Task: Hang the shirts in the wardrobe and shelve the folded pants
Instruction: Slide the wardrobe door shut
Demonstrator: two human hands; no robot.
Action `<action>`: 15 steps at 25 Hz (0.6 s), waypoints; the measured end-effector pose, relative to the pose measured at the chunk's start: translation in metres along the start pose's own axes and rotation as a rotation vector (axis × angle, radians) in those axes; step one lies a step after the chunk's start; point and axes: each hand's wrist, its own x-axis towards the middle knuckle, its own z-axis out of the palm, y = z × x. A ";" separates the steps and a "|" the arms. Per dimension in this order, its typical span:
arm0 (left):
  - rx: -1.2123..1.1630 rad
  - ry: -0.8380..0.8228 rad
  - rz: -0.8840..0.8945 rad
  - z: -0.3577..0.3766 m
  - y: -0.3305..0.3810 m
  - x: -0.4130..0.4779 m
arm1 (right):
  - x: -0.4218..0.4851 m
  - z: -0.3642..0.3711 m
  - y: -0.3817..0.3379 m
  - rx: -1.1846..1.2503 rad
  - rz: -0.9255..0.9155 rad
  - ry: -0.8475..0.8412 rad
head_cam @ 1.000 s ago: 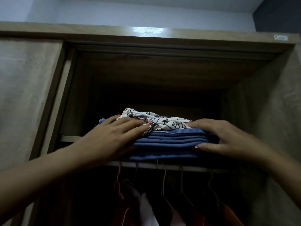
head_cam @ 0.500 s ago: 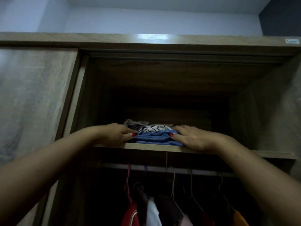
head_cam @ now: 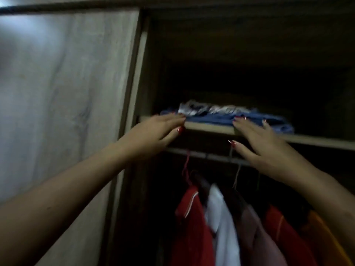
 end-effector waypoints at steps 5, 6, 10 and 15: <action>0.056 0.209 -0.074 0.031 -0.039 -0.164 | -0.073 0.104 -0.122 0.411 -0.387 0.083; 0.078 0.185 -0.139 0.041 -0.047 -0.199 | -0.089 0.130 -0.149 0.438 -0.453 0.016; 0.120 -0.050 -0.333 0.077 -0.085 -0.302 | -0.153 0.228 -0.239 0.397 -0.731 -0.234; 0.195 -0.211 -0.320 0.101 -0.109 -0.344 | -0.203 0.308 -0.287 0.241 -0.819 -0.456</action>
